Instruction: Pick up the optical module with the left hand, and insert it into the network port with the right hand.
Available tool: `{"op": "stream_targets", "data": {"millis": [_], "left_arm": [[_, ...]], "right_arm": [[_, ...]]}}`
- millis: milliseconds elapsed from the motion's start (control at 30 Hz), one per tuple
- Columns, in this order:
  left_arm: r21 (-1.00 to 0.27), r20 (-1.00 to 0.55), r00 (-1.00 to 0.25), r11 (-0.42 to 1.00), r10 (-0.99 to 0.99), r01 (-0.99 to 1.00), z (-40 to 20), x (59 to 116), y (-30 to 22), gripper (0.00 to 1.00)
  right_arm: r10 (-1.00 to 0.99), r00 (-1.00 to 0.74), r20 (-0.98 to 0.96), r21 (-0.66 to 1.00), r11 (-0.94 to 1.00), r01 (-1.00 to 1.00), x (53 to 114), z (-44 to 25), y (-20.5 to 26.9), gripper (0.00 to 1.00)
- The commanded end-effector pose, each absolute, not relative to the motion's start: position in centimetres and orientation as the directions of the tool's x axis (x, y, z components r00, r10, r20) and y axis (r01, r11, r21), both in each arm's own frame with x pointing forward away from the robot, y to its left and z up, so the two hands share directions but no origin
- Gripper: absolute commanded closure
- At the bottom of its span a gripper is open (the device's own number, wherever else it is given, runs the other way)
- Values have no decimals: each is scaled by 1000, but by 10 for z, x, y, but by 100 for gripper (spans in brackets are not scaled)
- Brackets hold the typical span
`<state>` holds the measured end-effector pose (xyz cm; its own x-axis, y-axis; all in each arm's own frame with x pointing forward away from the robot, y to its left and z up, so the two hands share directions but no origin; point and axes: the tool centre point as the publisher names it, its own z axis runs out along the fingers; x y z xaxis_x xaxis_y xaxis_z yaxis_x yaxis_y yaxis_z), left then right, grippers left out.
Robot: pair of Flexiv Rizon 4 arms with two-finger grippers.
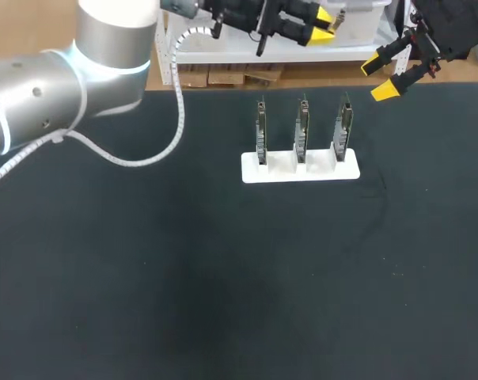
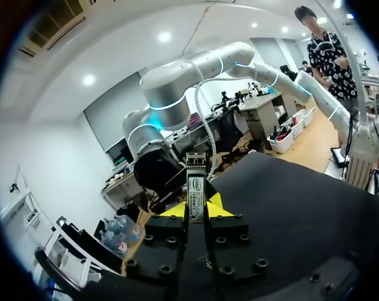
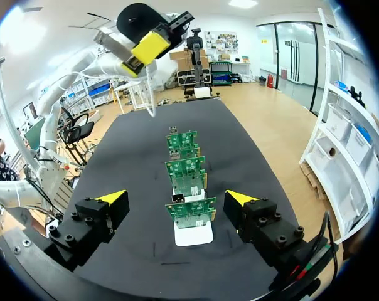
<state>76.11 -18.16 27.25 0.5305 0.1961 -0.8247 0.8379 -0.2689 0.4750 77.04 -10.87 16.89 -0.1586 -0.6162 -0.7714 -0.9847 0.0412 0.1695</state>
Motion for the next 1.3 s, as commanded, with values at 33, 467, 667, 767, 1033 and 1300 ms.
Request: {"op": "stream_targets", "data": {"millis": [33, 467, 667, 767, 1033, 1300], "left_arm": [[528, -819, 530, -73, 219, 846, 268, 756, -182, 100], [504, -853, 480, 85, 203, 860, 249, 767, -189, 100], [510, -853, 487, 95, 187, 855, 251, 778, -199, 100], [503, -858, 484, 91, 172, 860, 251, 780, -203, 100], [461, -885, 447, 98, 133, 882, 249, 776, -205, 100], [397, -918, 395, 93, 41, 913, 250, 773, -201, 100]], "right_arm": [[-616, -158, -772, 167, 43, -985, 769, 169, -109, 0], [-616, -158, -772, 167, 43, -985, 769, 169, -109, 0], [-616, -158, -772, 167, 43, -985, 769, 169, -109, 0], [-616, -158, -772, 167, 43, -985, 769, 169, -109, 0], [-616, -158, -772, 167, 43, -985, 769, 169, -109, 0], [-616, -158, -772, 167, 43, -985, 769, 169, -109, 0]]}}
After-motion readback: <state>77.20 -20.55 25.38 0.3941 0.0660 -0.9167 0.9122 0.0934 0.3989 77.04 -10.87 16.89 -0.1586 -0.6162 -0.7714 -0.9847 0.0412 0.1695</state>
